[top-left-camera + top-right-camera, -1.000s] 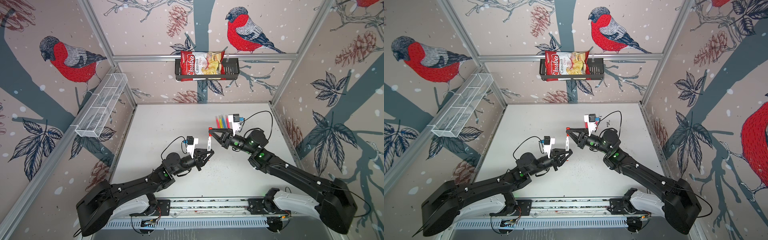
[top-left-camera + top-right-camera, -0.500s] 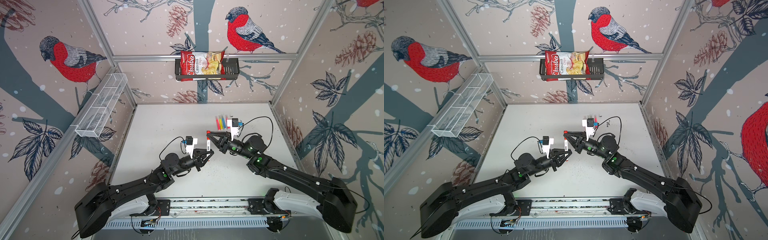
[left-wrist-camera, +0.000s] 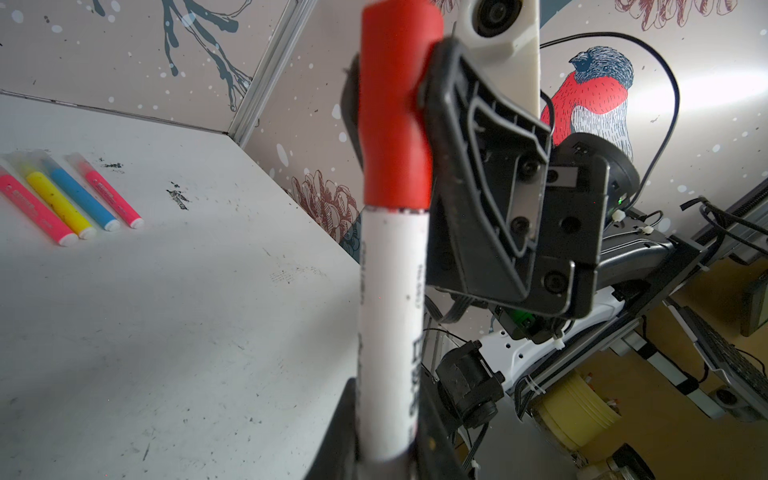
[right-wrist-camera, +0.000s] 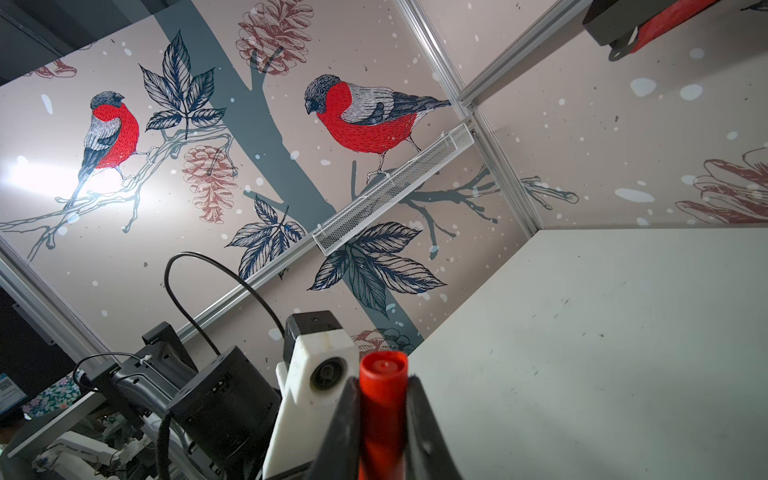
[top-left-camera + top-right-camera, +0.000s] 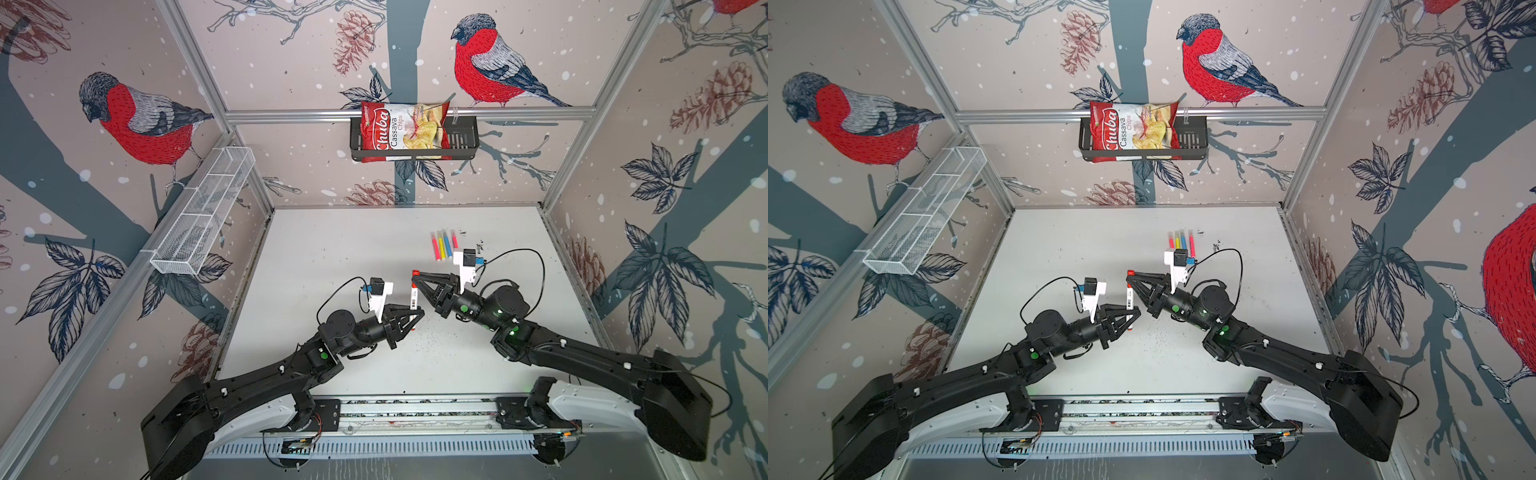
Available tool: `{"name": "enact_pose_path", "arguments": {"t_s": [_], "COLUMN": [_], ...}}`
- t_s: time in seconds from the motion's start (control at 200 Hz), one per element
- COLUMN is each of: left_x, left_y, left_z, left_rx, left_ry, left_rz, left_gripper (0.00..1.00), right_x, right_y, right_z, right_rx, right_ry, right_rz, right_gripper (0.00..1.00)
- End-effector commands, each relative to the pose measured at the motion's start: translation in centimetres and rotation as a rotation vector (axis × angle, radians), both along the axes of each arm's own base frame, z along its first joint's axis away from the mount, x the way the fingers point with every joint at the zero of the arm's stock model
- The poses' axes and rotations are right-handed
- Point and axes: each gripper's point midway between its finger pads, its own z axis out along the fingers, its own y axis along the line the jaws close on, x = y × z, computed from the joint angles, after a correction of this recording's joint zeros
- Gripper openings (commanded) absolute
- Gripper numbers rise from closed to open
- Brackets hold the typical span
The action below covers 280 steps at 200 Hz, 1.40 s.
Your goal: Insert the pens into the pen caps
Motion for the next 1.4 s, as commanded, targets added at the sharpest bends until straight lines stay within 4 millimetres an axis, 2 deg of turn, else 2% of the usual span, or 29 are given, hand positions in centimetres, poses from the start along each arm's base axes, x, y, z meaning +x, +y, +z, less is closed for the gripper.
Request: {"name": "enact_pose_path", "arguments": {"t_s": [0.0,0.165,0.24,0.32,0.405,0.68,0.74,0.825,0.916,1.036,1.296,1.396], "left_x": [1.0,1.5,1.7,1.7,1.7,1.7,1.7,1.6,1.7,1.6,1.5,1.5], "left_y": [1.3,1.1,1.4,1.9,2.4,3.6,3.5,3.4,3.3,3.0,2.7,2.8], "left_z": [5.3,4.6,3.7,3.1,2.6,1.7,1.5,1.1,0.9,0.8,0.7,0.6], "left_rx": [-0.154,-0.098,-0.078,-0.067,-0.049,-0.002,0.011,0.019,0.020,0.024,0.021,0.023], "left_ry": [-0.142,-0.143,-0.133,-0.125,-0.122,-0.133,-0.134,-0.131,-0.129,-0.124,-0.114,-0.111], "left_rz": [0.100,0.118,0.136,0.157,0.176,0.218,0.213,0.208,0.203,0.192,0.177,0.178], "left_gripper": [0.00,0.00,0.00,0.00,0.00,0.00,0.00,0.00,0.00,0.00,0.00,0.00], "right_x": [-1.5,-1.6,-1.5,-1.4,-1.2,-0.7,0.3,1.6,1.8,2.0,1.8,2.3], "right_y": [1.2,0.8,0.7,0.5,-0.2,-2.5,-2.9,-2.8,-2.2,-1.0,3.2,4.1], "right_z": [-4.4,-3.3,-2.4,-1.4,-0.5,2.0,2.7,3.7,5.3,6.1,5.0,4.0], "right_rx": [-0.162,-0.166,-0.171,-0.186,-0.208,-0.196,-0.206,-0.260,-0.269,-0.274,-0.319,-0.352], "right_ry": [0.075,0.042,0.022,-0.006,-0.035,-0.103,-0.105,-0.117,-0.139,-0.148,-0.129,-0.107], "right_rz": [0.095,0.073,0.062,0.047,0.009,-0.102,-0.157,-0.209,-0.201,-0.171,-0.020,-0.009], "right_gripper": [0.14,0.26,0.38,0.61,0.71,0.77,0.81,0.81,0.82,0.81,0.74,0.66]}}
